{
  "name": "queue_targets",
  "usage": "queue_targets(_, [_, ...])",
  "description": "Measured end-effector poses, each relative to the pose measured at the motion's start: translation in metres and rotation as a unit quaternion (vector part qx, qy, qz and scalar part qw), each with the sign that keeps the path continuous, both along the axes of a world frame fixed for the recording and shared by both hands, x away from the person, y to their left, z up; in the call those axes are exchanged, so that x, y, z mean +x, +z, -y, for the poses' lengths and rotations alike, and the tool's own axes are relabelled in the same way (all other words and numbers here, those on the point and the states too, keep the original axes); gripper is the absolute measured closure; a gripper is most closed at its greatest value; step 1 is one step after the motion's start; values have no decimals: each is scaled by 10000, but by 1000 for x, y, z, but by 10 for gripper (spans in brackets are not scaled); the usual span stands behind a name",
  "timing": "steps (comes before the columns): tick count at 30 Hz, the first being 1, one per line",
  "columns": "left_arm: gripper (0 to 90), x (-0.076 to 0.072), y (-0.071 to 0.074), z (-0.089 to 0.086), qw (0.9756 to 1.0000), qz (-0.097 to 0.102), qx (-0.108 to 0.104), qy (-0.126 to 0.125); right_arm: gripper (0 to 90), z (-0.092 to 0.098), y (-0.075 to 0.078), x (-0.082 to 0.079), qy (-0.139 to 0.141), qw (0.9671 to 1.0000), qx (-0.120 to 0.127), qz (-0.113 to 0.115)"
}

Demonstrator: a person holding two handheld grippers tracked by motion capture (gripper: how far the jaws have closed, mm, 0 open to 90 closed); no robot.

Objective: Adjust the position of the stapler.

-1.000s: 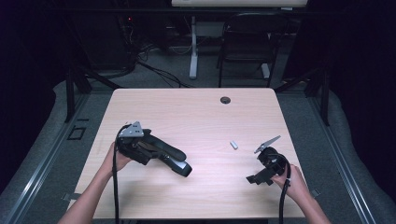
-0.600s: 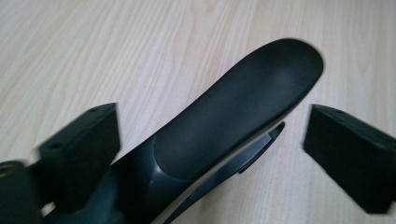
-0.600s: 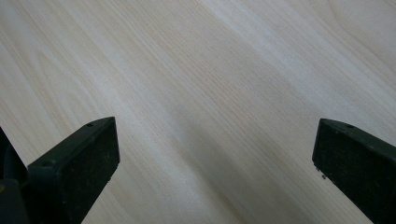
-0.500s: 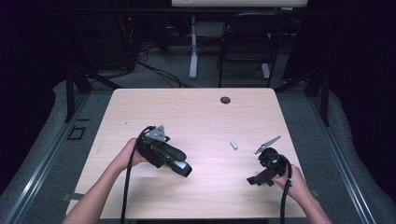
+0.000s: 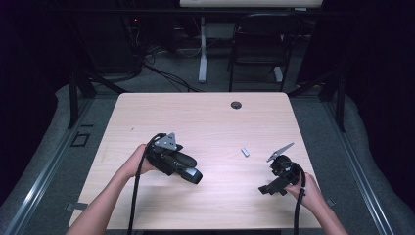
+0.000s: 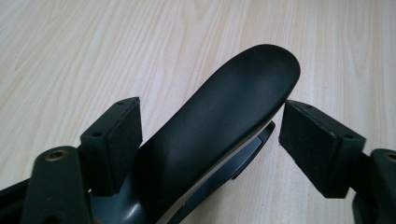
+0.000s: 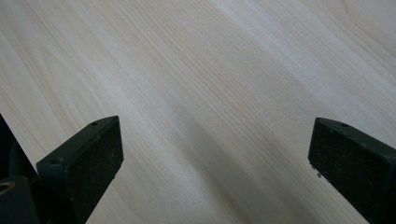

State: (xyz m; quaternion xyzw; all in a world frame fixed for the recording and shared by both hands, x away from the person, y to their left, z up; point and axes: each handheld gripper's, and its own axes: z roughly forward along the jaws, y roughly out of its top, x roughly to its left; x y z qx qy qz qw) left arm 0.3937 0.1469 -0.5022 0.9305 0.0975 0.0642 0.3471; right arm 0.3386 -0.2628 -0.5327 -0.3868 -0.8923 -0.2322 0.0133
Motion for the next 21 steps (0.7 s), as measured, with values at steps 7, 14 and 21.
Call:
queue_targets(7, [266,-2,-1,7,9999,51,108,40,36,2,0,2,45,9999,-83,-59])
queue_targets(14, [313,-6,0,16,9998,55,110,127,49,1,0,2,46,9999,-50,-84])
queue_targets(21, [372,-10,-4,30,9995,58,194,251,57,1,-1,2,29,9999,-92,-80])
